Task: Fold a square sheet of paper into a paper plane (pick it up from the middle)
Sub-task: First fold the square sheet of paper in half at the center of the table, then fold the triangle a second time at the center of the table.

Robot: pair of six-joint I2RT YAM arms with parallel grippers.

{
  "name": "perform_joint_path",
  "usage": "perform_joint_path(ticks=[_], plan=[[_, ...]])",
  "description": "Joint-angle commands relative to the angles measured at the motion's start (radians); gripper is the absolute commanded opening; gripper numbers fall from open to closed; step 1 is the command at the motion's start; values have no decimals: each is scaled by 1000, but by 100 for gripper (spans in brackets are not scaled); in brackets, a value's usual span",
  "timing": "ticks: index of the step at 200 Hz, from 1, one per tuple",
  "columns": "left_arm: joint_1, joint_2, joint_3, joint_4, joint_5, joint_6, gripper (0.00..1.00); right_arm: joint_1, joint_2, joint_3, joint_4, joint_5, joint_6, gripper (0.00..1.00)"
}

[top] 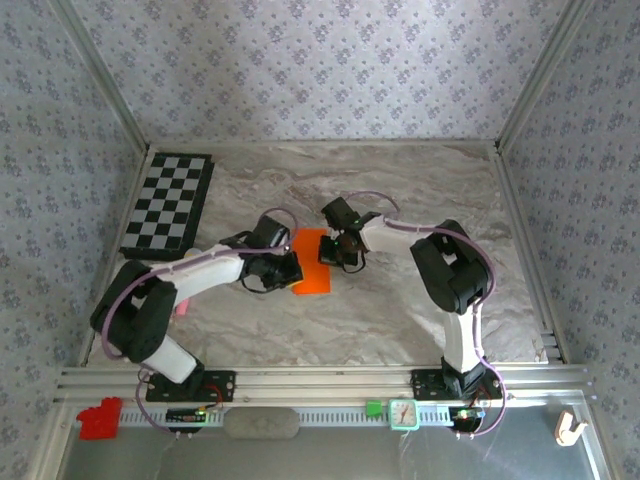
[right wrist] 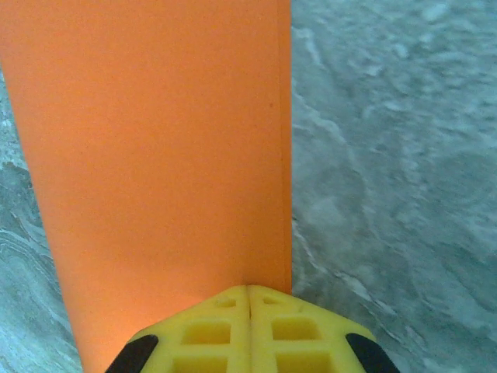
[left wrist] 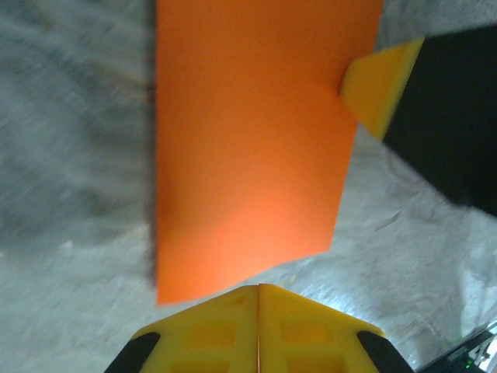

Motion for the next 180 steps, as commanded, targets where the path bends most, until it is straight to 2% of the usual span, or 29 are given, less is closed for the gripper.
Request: perform_joint_path(ticks=[1, 47, 68, 85, 123, 164, 180], plan=[[1, 75, 49, 63, 27, -24, 9, -22, 55, -103, -213, 81, 60, 4], [45, 119, 68, 100, 36, -29, 8, -39, -50, -65, -143, -40, 18, 13], [45, 123, 62, 126, 67, -49, 8, -50, -104, -57, -114, -87, 7, 23], [46, 122, 45, 151, 98, -67, 8, -58, -154, -68, -105, -98, 2, 26], [43, 104, 32, 200, 144, -101, 9, -95, -262, -175, -53, -104, 25, 34], [37, 132, 27, 203, 131, -106, 9, -142, -354, -294, 20, -128, 54, 46], [36, 145, 25, 202, 121, -111, 9, -147, -372, -318, 35, -138, 52, 47]])
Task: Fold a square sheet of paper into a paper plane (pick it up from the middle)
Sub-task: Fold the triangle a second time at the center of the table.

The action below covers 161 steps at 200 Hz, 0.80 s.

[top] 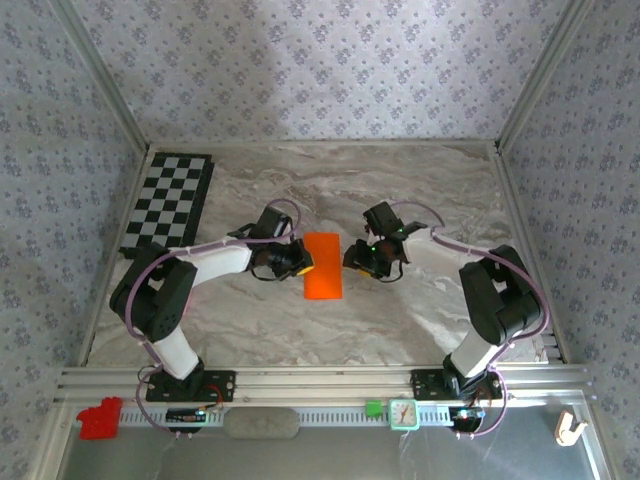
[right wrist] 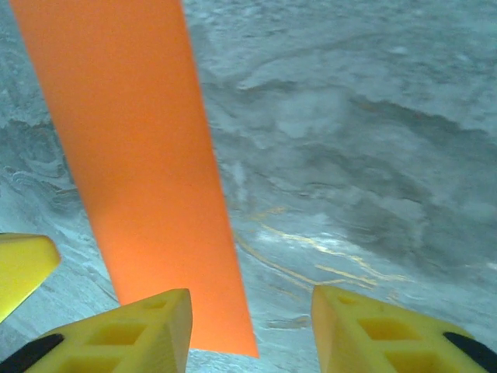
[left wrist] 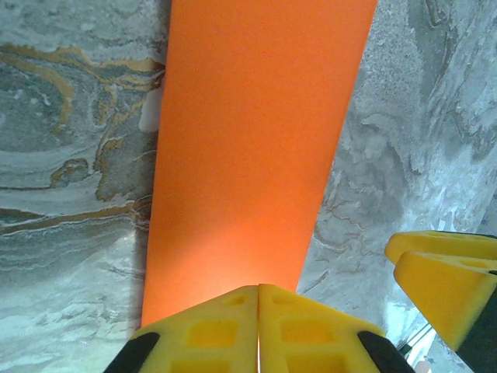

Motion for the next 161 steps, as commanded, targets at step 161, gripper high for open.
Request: perform_joint_path(ticks=[161], plan=[[-27, 148, 0, -114, -45, -13, 7, 46, -55, -188, 193, -202, 73, 40]])
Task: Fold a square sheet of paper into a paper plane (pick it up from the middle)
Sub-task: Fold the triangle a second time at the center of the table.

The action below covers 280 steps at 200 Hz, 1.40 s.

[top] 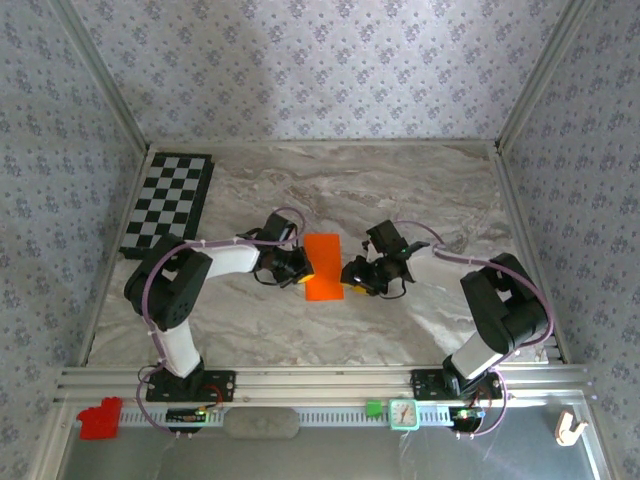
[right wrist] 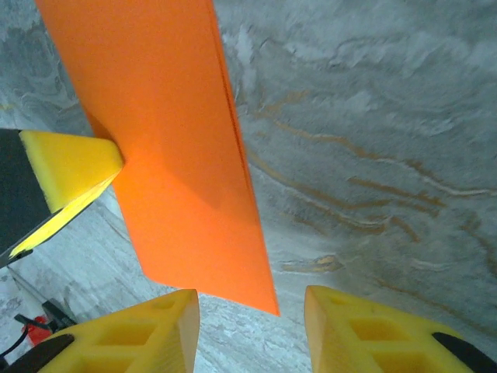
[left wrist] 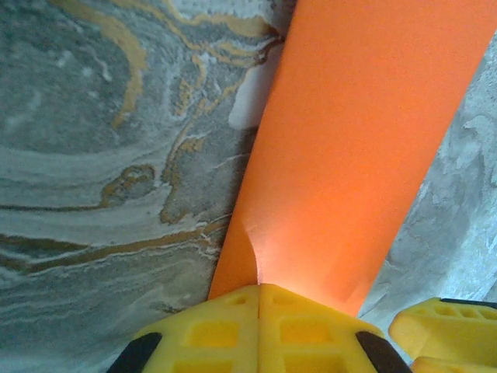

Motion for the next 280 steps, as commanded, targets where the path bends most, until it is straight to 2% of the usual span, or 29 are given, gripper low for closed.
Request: perform_joint_path(ticks=[1, 84, 159, 220, 280], plan=[[-13, 47, -4, -105, -40, 6, 7, 13, 0, -5, 10, -40, 9, 40], [-13, 43, -10, -119, -40, -20, 7, 42, 35, 1, -17, -37, -3, 39], [10, 46, -67, -34, 25, -181, 8, 64, 60, 3, -28, -24, -5, 39], [15, 46, -67, -43, 26, -171, 8, 64, 41, -6, 14, -35, 11, 37], [16, 45, -62, -64, 22, -147, 8, 37, -19, -65, 155, -54, 72, 34]])
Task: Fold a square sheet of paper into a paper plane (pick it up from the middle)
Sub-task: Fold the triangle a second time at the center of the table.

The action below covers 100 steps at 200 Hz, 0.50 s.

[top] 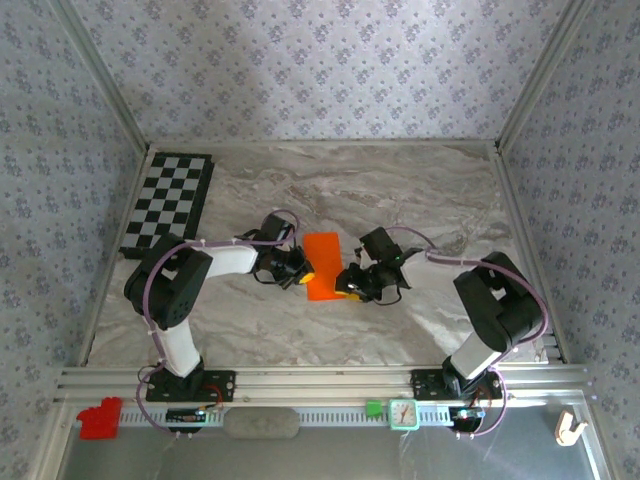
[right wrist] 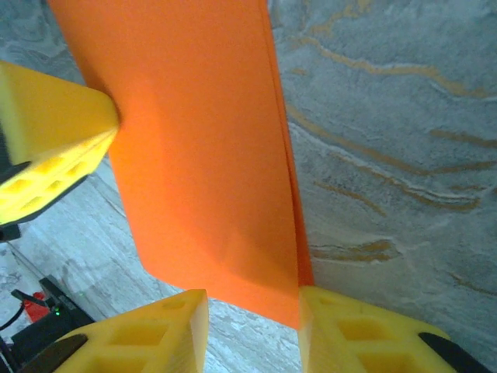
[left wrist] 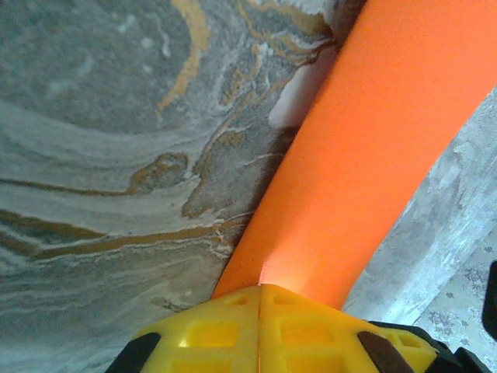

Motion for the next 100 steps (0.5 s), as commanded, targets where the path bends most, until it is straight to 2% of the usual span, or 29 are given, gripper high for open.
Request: perform_joint_path(ticks=[1, 100], plan=[[-1, 42, -36, -119, -27, 12, 8, -14, -39, -25, 71, -26, 42, 34], [-2, 40, -30, -121, -27, 20, 8, -37, -16, -55, 119, -59, 91, 23]])
